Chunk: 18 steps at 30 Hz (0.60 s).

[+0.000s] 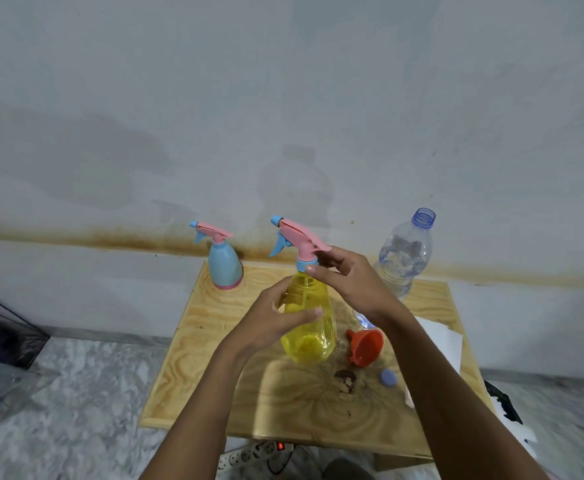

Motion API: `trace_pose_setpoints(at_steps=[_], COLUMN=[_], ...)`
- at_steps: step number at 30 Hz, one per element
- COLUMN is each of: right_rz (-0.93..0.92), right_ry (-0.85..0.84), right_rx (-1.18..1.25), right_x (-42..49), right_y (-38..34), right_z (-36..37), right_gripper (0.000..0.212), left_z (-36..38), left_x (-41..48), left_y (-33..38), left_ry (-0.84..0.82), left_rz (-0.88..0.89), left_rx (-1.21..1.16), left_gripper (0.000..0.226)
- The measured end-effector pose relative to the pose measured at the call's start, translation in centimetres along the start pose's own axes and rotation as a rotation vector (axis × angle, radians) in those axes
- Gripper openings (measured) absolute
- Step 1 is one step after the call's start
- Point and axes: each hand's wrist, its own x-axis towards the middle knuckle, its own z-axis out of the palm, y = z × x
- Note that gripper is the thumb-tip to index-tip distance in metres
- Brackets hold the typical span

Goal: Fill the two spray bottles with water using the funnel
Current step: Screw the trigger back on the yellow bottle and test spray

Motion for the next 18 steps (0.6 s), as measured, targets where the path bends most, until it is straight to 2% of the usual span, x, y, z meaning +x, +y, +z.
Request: trace_pose_setpoints(at_steps=[3,8,10,15,18], right_rz=[0.019,-0.031,-0.049,-0.042,0.053], right_ry=[-0.06,-0.038,0.003,0.056,-0.032], right_rx=[-0.068,-0.198,-0.188,-0.134,-0.123], right_x=[-0.2,-0.3,-0.5,-0.8,-0.4], right_y=[-0.1,1.0,1.6,1.7,1.1], right_z=[-0.3,0.3,0.7,1.2,1.6], right_gripper=[0.024,0.02,0.024,0.016,0.034], left_z=[-0.1,0.3,0.5,0.6,0.7], left_x=[-0.3,-0.5,-0.6,-0.7,-0.8], left_y=[0.1,-0.3,-0.5,-1.1,-1.4], left_ry=[-0.064,-0.028,-0.01,-0.029,-0.105], left_rz=[-0.013,-0.003,0.009,-0.006,-0.047], left_rx=[0.012,0.037,0.044,0.015,0.033], left_gripper=[0.042,0.043,0.046,0.043,0.037])
